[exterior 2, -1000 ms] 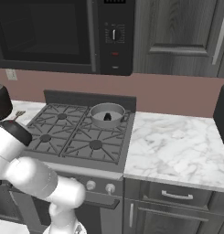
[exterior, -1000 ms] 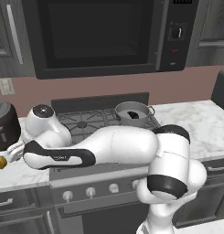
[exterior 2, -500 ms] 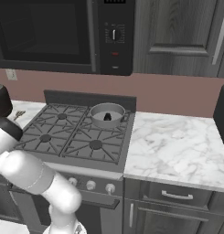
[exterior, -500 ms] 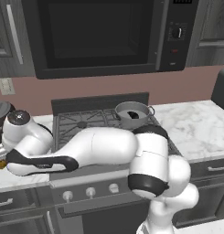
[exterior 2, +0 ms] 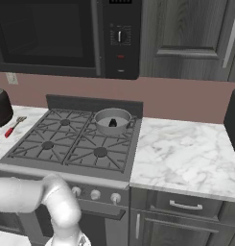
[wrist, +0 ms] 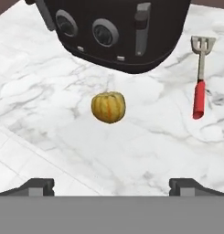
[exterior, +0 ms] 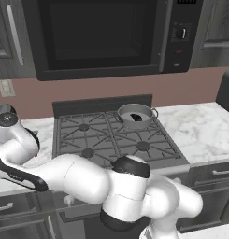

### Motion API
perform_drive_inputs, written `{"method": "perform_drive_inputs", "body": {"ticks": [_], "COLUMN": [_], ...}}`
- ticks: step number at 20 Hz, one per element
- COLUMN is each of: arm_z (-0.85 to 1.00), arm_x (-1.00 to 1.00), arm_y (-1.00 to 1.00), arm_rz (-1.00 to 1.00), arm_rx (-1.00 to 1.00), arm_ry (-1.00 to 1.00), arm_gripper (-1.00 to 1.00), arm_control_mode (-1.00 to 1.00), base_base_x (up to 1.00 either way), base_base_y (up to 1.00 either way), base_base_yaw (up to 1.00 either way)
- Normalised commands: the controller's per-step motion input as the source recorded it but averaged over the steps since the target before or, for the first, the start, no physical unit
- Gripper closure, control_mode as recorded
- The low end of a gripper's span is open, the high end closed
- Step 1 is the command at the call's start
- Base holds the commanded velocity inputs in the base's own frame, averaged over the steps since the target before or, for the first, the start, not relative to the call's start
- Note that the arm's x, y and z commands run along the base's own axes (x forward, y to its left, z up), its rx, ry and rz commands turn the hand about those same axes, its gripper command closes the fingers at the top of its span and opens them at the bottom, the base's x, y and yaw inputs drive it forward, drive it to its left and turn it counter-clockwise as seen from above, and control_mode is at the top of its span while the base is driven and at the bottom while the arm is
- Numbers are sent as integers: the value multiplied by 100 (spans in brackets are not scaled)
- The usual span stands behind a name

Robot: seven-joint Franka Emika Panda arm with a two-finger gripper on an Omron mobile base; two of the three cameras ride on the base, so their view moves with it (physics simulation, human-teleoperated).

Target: Put the eggplant and squash in the pot. Retrieve the spatula and lightly stir the vegetables in the pot.

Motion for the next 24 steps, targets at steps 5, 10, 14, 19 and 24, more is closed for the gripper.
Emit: {"method": "perform_drive_inputs", "body": {"ticks": [5,10,14,19,24], "arm_z": [-51,-9,-26,-20,-12], "arm_x": [37,50,27,0,0], "arm_y": [21,20,34,16,14], "arm_rz": [3,7,2,0,0], "arm_rx": [0,0,0,0,-2], "arm_ry": [20,27,13,-2,-8], "arm_gripper": [-100,-100,-100,-100,-100], "arm_control_mode": [-100,-100,-100,-100,-100], "base_base_x": [0,0,0,0,0], "base_base_y": [0,0,0,0,0], "base_base_yaw": [0,0,0,0,0]}}
